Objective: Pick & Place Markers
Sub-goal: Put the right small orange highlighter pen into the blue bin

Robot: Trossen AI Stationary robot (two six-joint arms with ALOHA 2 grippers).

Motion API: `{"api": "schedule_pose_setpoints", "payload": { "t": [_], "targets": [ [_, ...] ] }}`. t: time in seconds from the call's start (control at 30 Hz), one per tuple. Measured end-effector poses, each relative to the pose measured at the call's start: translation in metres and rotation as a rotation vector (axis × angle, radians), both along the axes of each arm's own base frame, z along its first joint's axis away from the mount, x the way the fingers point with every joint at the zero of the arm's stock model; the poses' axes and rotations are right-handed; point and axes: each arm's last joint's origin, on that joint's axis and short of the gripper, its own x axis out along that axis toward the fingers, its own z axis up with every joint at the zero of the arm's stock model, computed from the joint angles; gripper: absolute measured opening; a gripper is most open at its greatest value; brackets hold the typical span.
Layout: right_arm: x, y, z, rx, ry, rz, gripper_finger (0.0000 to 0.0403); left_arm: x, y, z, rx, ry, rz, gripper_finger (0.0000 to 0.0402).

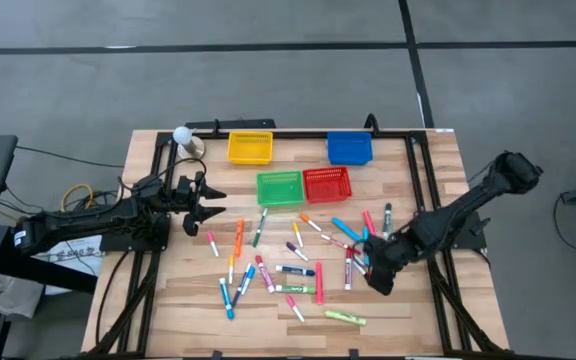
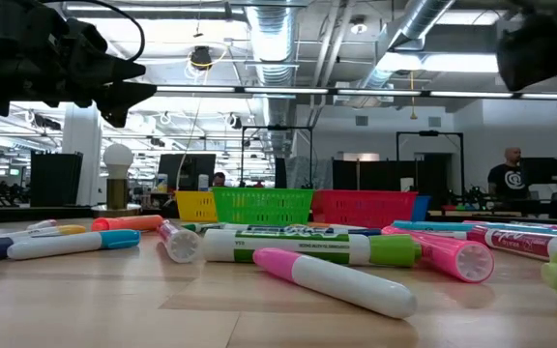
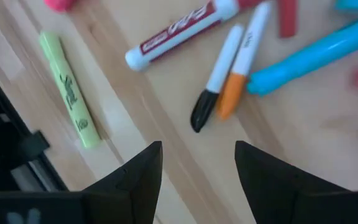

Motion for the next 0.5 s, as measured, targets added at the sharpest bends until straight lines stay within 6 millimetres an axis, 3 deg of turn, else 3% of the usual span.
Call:
{"api": "schedule_pose_setpoints", "payload": {
  "t": [0.23,0.5],
  "targets": [
    [0.009,0.026,-0.02,-0.023,-0.033,0.027,0.0177,0.0,0.0,0.0,0.0,0.0,0.0,0.0204],
    [0.03,0.027,-0.04,-0.029,-0.069,0.03,0.0166,0.0,0.0,0.0,0.0,0.0,0.0,0.0204]
  ]
}}
